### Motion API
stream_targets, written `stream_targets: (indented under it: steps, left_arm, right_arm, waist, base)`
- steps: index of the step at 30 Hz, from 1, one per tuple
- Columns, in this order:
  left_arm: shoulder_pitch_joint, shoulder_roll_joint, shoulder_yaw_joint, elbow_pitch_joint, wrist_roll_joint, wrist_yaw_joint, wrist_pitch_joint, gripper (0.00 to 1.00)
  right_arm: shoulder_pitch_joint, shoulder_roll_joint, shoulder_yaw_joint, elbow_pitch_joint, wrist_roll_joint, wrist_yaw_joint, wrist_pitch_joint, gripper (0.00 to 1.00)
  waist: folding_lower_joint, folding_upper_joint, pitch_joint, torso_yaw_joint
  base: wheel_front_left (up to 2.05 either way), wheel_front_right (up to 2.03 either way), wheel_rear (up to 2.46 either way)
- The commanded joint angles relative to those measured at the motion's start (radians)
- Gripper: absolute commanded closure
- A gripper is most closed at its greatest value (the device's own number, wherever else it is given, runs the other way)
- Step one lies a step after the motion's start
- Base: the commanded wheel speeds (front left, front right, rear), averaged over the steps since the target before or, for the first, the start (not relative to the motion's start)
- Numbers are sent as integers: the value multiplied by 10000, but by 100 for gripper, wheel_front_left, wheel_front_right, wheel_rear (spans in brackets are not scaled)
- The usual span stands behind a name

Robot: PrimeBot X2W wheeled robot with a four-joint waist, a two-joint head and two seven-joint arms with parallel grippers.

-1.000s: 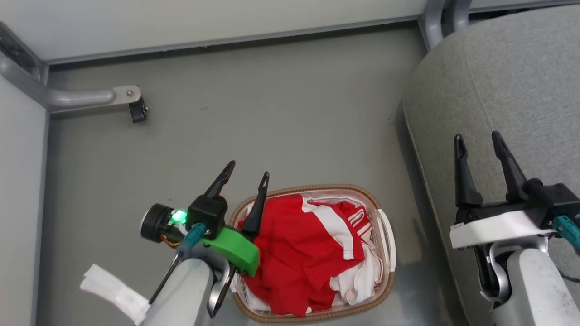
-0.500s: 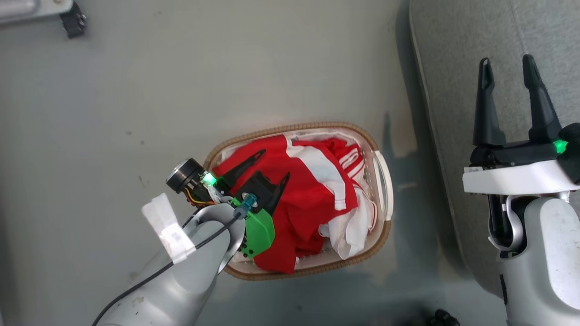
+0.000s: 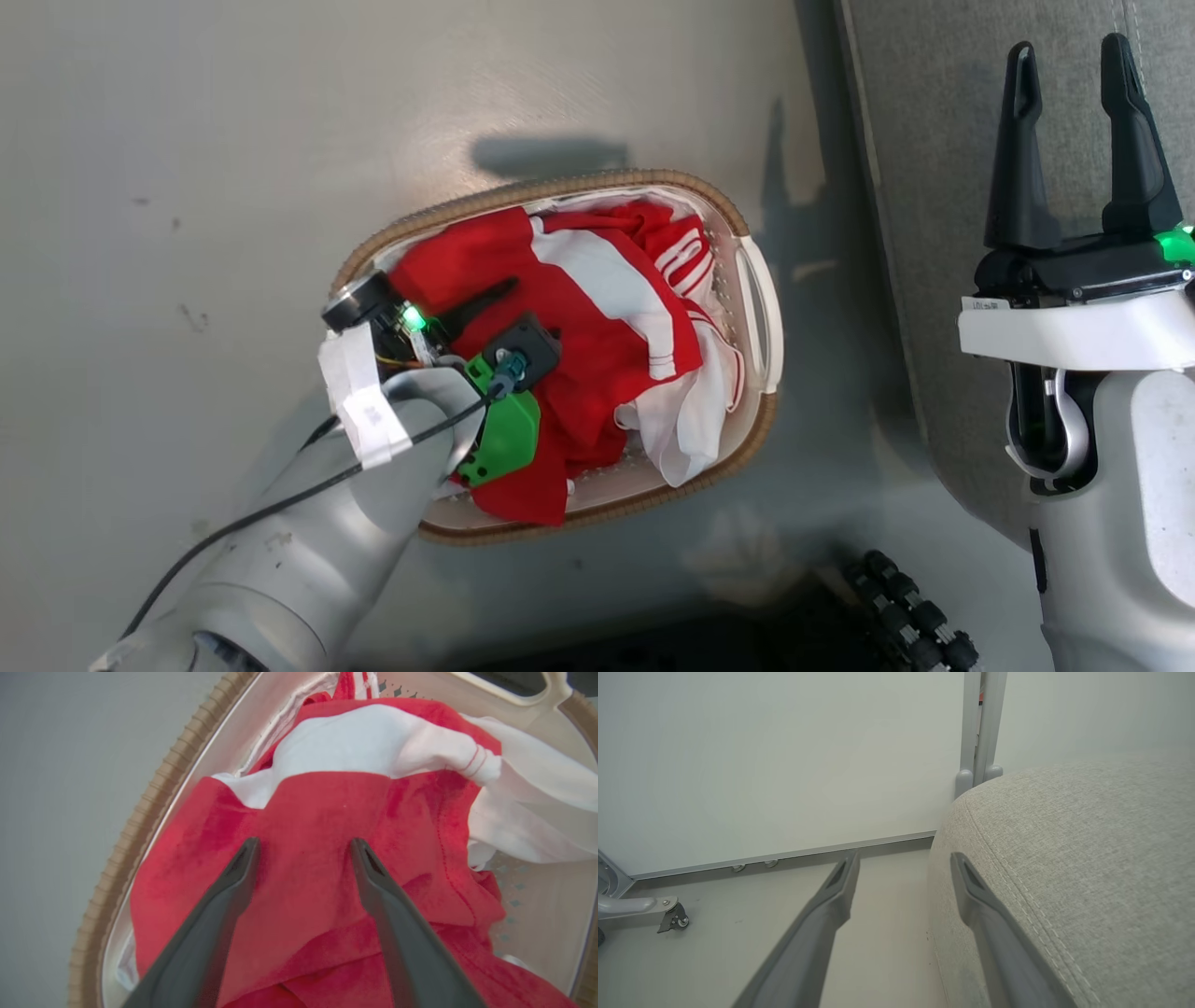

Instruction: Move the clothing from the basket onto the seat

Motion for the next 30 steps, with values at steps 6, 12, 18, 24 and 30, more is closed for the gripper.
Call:
stream_targets:
  steps: [6, 12, 18, 24, 30]
  left_arm:
    - [-684, 61, -102, 731, -122, 20, 32, 0]
    - [-622, -10, -149, 1139, -337, 17, 293, 58]
    - [-206, -52, -273, 946, -560, 10, 150, 100]
    - [425, -61, -448, 367, -921, 2, 3, 100]
    - [1203, 268, -126, -1018, -1189, 75, -5, 100]
  right_arm:
    - [-301, -31, 220, -184, 109, -3, -25, 0]
    - [-339, -33, 369, -204, 129, -3, -25, 0]
    - [-120, -33, 382, -59, -79, -3, -25, 0]
    - [115, -34, 348, 203, -338, -3, -25, 0]
    - [536, -36, 418, 432, -580, -3, -25, 0]
  waist:
    - [-2, 115, 488, -404]
    - [-2, 115, 505, -445]
    - [-2, 115, 172, -264]
    - [-2, 115, -580, 41]
    - [-2, 115, -1597, 358]
  base:
    - [0, 0, 0]
    - [0, 0, 0]
    - [0, 0, 0]
    - [0, 0, 0]
    - [0, 0, 0]
